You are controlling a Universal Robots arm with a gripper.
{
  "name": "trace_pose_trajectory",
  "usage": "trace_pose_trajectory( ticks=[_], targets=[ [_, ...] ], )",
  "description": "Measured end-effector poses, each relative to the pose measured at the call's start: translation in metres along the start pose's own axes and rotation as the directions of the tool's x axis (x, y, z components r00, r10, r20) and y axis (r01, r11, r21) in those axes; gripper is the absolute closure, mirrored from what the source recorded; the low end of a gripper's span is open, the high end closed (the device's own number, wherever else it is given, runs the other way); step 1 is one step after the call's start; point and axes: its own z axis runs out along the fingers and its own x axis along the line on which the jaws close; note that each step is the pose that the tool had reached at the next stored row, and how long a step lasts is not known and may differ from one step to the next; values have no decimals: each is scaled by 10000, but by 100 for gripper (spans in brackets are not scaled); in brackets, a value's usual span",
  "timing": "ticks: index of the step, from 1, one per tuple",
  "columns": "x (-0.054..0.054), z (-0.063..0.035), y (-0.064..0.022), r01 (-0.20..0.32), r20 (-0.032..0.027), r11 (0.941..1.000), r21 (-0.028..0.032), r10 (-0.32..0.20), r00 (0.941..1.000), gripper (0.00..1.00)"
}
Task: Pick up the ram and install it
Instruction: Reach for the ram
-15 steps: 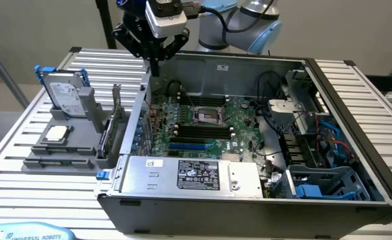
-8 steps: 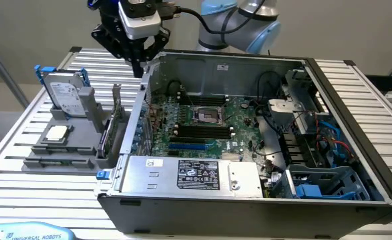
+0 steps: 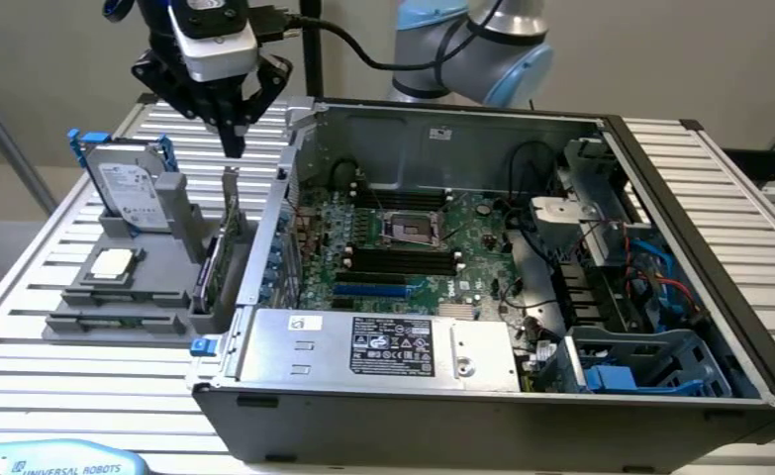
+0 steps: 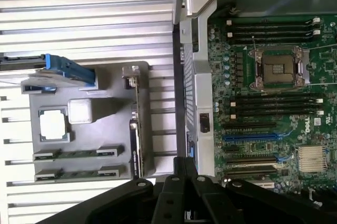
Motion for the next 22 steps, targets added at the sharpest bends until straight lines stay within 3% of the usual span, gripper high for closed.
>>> trace_pose_trajectory(
  ticks=[22],
  targets=[
    [991,30,-174,0,-1,10000,0,0,10000,89]
  ],
)
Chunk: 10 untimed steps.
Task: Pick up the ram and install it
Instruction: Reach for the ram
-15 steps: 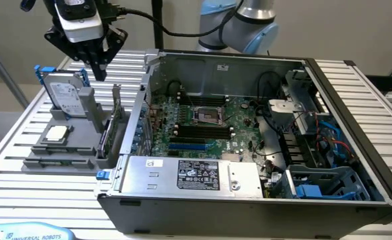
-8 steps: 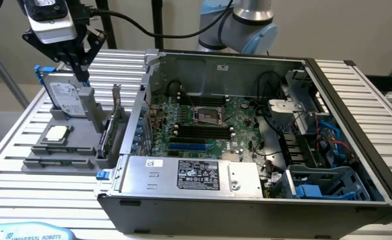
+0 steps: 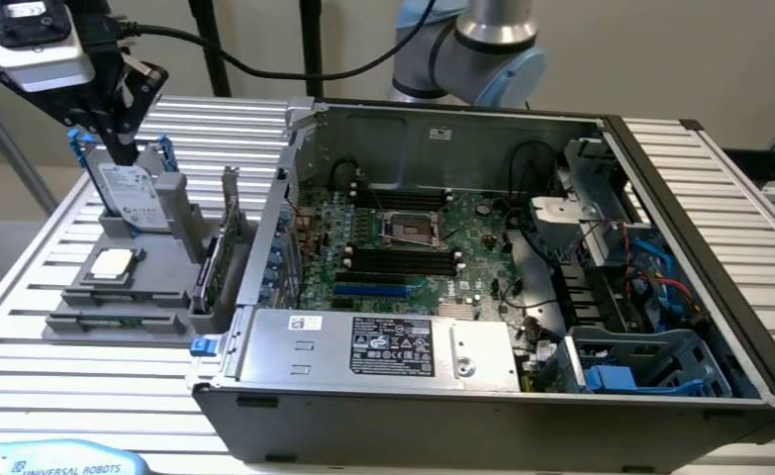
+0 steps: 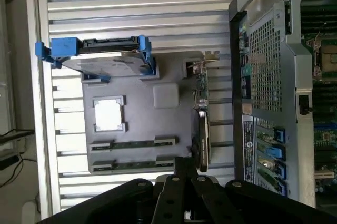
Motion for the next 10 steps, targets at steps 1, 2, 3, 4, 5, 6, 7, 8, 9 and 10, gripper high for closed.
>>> trace_pose_trajectory(
  ticks=[1,2,3,4,5,6,7,8,9,10],
  targets=[
    [45,7,-6,0,0,10000,0,0,10000,89],
    [91,14,-12,1,1,10000,0,-1,10000,89],
    [136,23,-19,1,1,10000,0,-1,10000,89],
    [180,30,-25,0,0,10000,0,0,10000,89],
    [225,39,-31,0,0,10000,0,0,10000,89],
    [272,48,-38,0,1,10000,-1,0,10000,89],
    [316,57,-44,0,1,10000,-1,0,10000,89],
    [361,65,-51,1,1,10000,-1,-1,10000,89],
    [410,76,-59,1,1,10000,-1,-1,10000,89],
    [452,85,-65,1,1,10000,-1,-1,10000,89]
  ],
)
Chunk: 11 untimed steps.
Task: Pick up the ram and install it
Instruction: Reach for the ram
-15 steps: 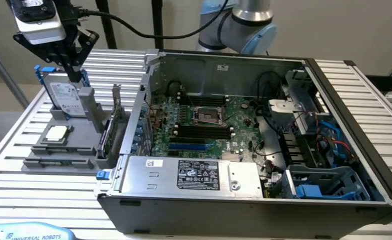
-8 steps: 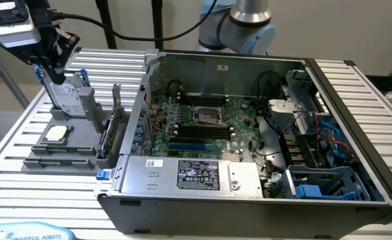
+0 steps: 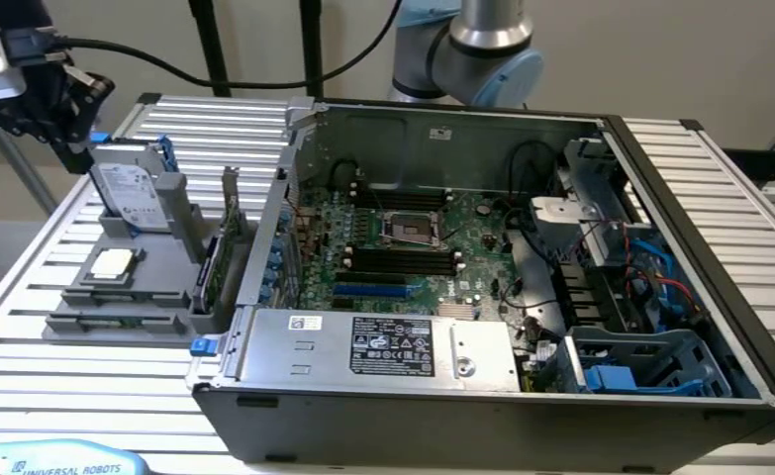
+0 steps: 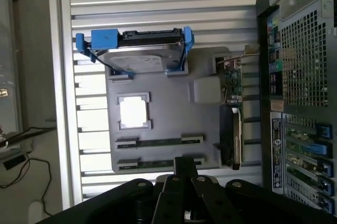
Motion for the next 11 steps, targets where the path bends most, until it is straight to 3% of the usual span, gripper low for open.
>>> trace_pose_trajectory(
  ticks=[5,11],
  targets=[
    [178,39,-49,-1,-1,10000,0,1,10000,89],
    [201,47,-71,0,-2,10000,0,0,10000,89]
  ],
)
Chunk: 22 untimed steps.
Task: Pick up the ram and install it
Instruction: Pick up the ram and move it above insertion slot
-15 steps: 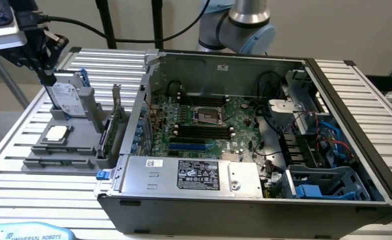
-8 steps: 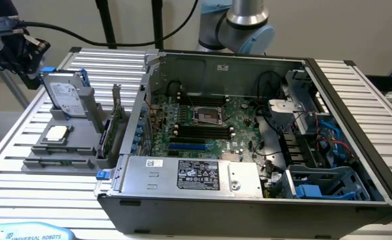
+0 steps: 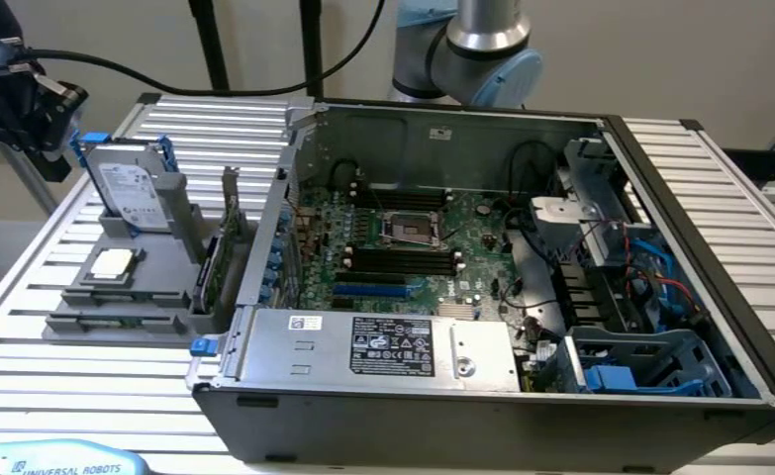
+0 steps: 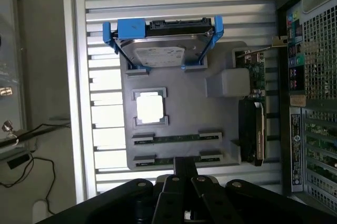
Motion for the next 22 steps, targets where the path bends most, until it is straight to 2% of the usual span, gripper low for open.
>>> trace_pose_trajectory(
  ticks=[13,17,22],
  targets=[
    [0,0,0,75,-4,10000,-1,-75,10000,89],
    [0,0,0,751,-36,9972,-16,-751,9972,89],
    [0,0,0,1647,-78,9863,-38,-1647,9863,89]
  ],
)
